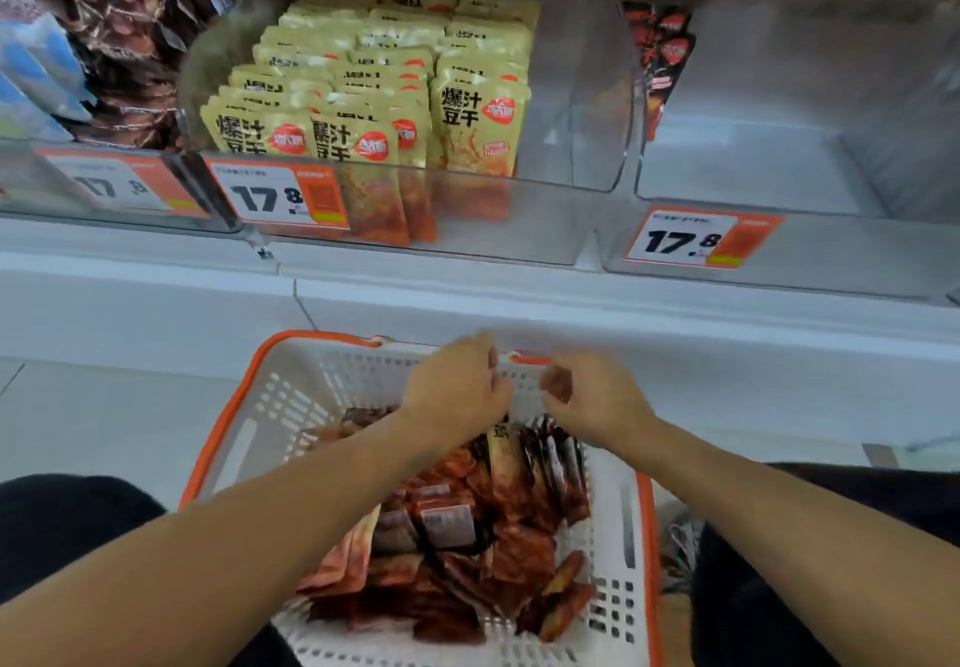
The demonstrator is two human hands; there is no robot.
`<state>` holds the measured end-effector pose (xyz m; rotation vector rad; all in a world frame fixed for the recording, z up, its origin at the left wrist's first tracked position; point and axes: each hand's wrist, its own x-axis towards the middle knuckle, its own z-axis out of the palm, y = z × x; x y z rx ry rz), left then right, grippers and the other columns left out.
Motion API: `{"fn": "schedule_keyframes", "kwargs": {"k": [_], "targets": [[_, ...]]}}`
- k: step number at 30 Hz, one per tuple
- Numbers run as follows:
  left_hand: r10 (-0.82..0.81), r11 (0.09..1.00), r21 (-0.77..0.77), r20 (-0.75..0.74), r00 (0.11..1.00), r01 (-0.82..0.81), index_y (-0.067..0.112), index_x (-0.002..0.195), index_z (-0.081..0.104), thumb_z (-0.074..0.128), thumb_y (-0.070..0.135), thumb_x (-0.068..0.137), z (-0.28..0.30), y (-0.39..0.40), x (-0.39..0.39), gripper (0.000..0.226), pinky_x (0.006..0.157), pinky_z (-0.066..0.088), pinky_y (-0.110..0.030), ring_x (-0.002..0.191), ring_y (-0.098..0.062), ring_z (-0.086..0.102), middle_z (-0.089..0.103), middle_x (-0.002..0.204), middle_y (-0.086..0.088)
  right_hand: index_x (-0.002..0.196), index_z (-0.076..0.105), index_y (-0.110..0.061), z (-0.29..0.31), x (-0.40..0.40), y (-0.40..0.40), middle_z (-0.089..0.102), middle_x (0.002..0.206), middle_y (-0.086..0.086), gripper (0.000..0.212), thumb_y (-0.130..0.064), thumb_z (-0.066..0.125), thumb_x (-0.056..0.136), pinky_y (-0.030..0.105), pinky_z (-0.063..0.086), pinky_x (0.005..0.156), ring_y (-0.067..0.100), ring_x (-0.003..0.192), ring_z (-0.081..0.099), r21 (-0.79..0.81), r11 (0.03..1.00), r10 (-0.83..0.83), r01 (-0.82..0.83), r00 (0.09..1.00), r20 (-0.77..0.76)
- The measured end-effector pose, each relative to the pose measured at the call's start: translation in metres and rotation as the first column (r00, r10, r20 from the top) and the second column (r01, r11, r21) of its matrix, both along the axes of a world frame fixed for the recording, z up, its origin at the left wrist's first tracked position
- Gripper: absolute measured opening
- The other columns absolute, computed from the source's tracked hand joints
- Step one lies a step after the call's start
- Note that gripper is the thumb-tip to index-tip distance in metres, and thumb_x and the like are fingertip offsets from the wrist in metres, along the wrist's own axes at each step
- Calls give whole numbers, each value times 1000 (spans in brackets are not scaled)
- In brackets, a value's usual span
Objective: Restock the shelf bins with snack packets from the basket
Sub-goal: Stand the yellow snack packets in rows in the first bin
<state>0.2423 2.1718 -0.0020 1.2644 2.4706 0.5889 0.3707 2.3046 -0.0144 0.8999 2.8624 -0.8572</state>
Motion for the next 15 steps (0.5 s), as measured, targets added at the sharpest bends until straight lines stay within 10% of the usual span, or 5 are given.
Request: {"fn": "schedule_keyframes", "kwargs": {"k": [4,9,12,15], "targets": [[114,955,-295,270,956,-30,13,55,51,55,17,80,-70,-17,12,26,58,51,-36,53,-23,54,50,51,-3,80,60,-20,-47,28,-12,60,82,-2,8,-11,61,81,31,44,70,21,80,56,-108,994,-12,33,981,192],[410,891,-359,377,830,-277,13,56,53,65,19,85,-120,-24,19,32,54,45,-26,57,-20,59,58,59,-6,145,43,-20,-74,37,-15,31,146,13,60,-10,60,88,32,44,85,37,120,51,-160,980,180,-117,864,471],[483,864,-362,406,776,-349,13,75,61,73,28,83,-142,-23,34,21,68,49,-30,73,-22,67,66,72,-4,149,36,-20,-84,36,-15,25,150,15,65,-11,61,89,42,46,102,39,128,45,-198,961,272,-192,780,563],[523,846,-373,444,728,-381,8,102,60,73,34,87,-154,-17,43,33,51,44,-19,55,-8,67,70,62,-2,152,29,-17,-91,36,-17,23,153,17,74,-11,64,88,48,43,108,43,133,40,-212,955,295,-208,740,604]]}}
